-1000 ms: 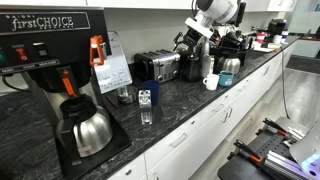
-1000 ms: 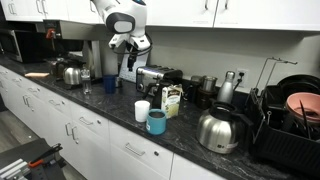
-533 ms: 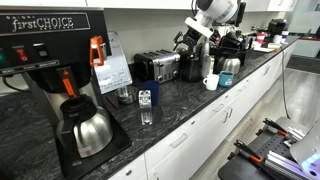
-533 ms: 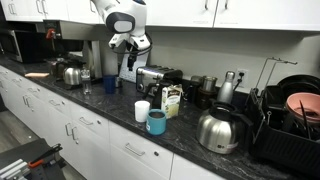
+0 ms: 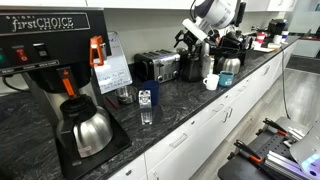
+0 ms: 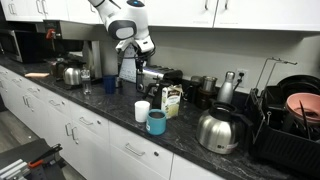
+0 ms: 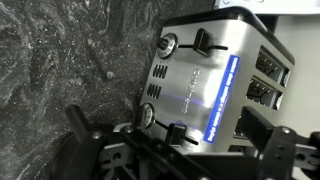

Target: Push down the toaster lever to the right.

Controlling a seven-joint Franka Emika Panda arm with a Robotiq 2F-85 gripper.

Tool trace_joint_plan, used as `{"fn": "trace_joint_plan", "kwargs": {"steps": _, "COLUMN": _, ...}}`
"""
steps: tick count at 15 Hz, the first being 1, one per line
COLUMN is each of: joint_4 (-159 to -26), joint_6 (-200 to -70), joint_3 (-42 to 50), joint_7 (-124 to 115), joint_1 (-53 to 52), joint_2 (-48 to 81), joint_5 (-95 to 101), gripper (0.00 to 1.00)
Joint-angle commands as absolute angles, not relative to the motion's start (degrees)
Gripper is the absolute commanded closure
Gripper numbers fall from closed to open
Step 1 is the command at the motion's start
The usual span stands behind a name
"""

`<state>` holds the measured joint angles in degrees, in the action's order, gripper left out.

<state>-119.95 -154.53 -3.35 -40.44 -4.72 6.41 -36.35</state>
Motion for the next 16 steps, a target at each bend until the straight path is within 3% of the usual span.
{"fn": "trace_joint_plan", "kwargs": {"steps": 1, "joint_4": -119.22, "joint_6": -160.49, "joint_3": -3.96, "joint_7": -43.88, "joint_1": -5.38, "joint_2": 9.0, "joint_5": -37.72, "gripper": 0.3}}
{"fn": "trace_joint_plan", "kwargs": {"steps": 3, "joint_4": -118.83, "joint_6": -164.32, "joint_3": -4.04, "joint_7": -46.01, "joint_1": -5.85, "joint_2": 10.2, "joint_5": -37.08, "gripper": 0.39}}
{"fn": "trace_joint_plan", "kwargs": {"steps": 11, "joint_4": -123.05, "joint_6": -178.07, "joint_3": -0.62, "joint_7": -56.22, "joint_1": -8.37, "joint_2": 10.72, "joint_5": -30.67, "gripper": 0.95}}
{"fn": "trace_joint_plan", "kwargs": {"steps": 16, "joint_4": -122.89, "joint_6": -180.31, "joint_3": 0.98, "joint_7": -60.61, "joint_1": -10.47, "joint_2": 12.16, "joint_5": -28.44, "gripper": 1.0}}
